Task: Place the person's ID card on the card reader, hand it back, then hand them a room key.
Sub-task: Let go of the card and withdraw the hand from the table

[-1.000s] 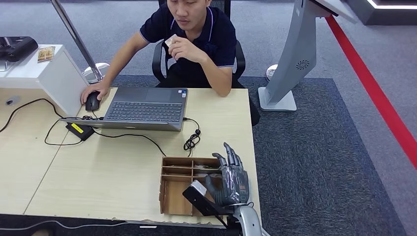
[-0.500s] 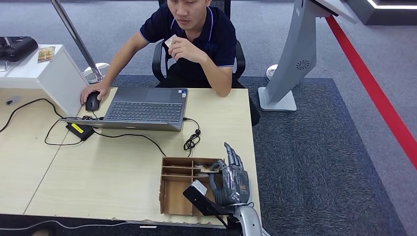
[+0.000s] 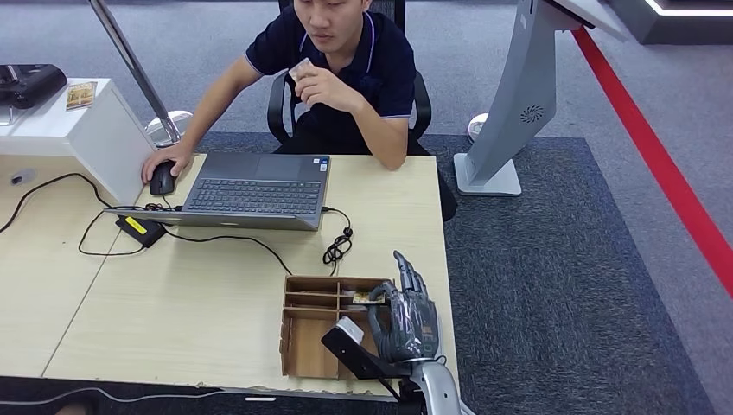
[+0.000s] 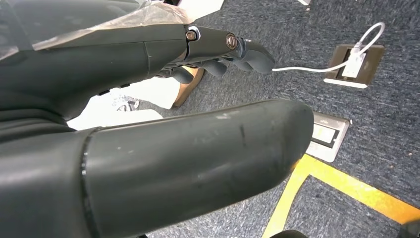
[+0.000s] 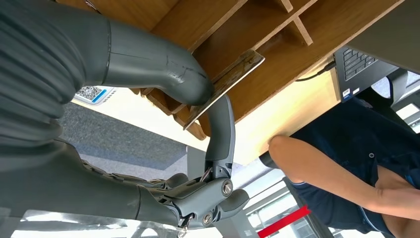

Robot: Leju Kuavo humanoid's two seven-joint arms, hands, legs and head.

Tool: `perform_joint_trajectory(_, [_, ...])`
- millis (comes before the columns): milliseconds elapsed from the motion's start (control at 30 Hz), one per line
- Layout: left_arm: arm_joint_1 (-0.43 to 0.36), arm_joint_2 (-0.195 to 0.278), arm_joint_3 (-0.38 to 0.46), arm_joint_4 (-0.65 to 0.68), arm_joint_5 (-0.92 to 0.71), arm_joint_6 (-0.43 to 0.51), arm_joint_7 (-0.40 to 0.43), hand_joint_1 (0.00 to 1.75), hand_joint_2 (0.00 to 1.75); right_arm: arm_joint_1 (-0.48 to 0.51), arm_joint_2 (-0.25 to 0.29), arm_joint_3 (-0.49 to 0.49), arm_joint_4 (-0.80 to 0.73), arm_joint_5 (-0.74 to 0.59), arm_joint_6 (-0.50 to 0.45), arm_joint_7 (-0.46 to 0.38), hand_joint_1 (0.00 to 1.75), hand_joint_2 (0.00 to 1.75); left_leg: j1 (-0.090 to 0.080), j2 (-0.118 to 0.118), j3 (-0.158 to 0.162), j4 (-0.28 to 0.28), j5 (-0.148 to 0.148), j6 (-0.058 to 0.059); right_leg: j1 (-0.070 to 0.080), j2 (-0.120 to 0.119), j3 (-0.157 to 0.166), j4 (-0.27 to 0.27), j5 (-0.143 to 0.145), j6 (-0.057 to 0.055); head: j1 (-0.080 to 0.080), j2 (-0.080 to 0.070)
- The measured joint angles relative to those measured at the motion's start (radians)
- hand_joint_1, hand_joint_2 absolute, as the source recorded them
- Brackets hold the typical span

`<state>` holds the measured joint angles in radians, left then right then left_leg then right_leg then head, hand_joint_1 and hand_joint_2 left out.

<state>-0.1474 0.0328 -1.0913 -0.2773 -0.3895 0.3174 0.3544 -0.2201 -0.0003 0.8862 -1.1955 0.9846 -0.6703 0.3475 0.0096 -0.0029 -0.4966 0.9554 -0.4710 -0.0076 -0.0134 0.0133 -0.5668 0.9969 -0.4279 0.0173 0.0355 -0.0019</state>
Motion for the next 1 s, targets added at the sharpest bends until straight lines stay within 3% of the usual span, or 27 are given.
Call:
perform_joint_trajectory(533, [0.004, 0.000, 0.000, 0.000, 0.006, 0.008, 0.000, 0.00, 0.00, 0.017, -0.013, -0.002, -0.055, 0.034, -0.021, -0.004, 1.75, 1.75, 0.000, 0.000, 0.000, 0.000, 0.000, 0.000, 0.000, 0.000, 0.000, 0.000, 0.000, 0.000, 0.000, 0.000])
perform_joint_trajectory(1000, [0.022, 0.008, 0.012, 0.001, 0.057, 0.027, -0.005, 0.00, 0.00, 0.161, -0.056, -0.129, -0.445, 0.177, -0.028, -0.010, 1.75, 1.75, 0.000, 0.000, 0.000, 0.000, 0.000, 0.000, 0.000, 0.000, 0.000, 0.000, 0.000, 0.000, 0.000, 0.000])
